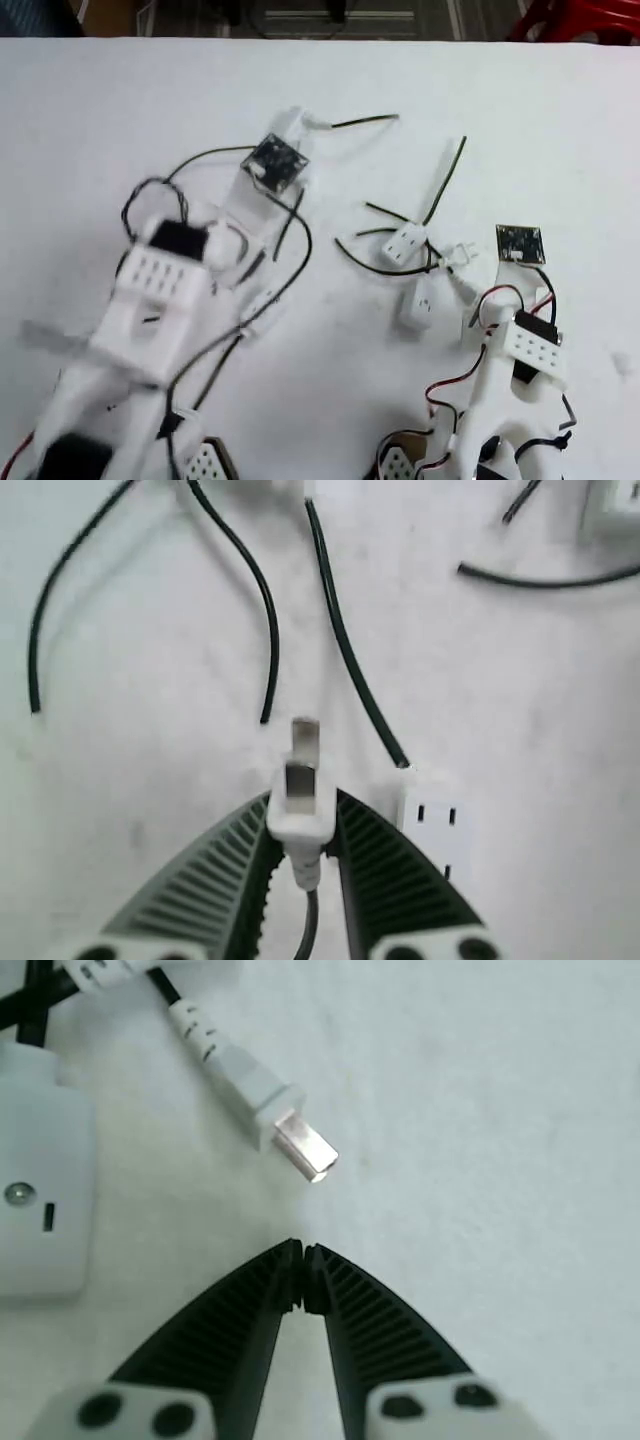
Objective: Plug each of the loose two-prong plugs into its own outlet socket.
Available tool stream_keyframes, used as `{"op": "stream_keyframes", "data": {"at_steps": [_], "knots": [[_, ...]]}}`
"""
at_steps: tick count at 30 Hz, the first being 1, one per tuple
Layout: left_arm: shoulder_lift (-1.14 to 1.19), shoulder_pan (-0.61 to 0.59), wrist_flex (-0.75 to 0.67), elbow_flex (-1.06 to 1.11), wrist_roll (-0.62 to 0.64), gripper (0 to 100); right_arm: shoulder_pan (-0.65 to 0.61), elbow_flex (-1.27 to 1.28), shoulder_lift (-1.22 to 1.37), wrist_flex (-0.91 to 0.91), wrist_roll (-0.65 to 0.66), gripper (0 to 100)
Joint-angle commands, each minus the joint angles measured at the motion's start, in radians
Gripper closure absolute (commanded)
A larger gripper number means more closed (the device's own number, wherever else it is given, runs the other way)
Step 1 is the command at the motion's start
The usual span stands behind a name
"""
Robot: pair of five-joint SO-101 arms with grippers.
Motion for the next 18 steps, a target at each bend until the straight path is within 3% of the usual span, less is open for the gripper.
{"op": "stream_keyframes", "data": {"at_steps": [1, 7, 18], "knots": [[-0.386, 0.048, -0.247, 0.203, 0.101, 98, -0.004, -0.003, -0.001, -0.013, 0.003, 97.4], [-0.754, 0.096, -0.468, 0.494, 0.158, 98, -0.004, -0.003, -0.001, -0.013, 0.000, 97.4], [-1.310, 0.302, -0.657, 0.865, 0.196, 98, -0.004, 0.006, -0.008, -0.015, -0.003, 97.4]]}}
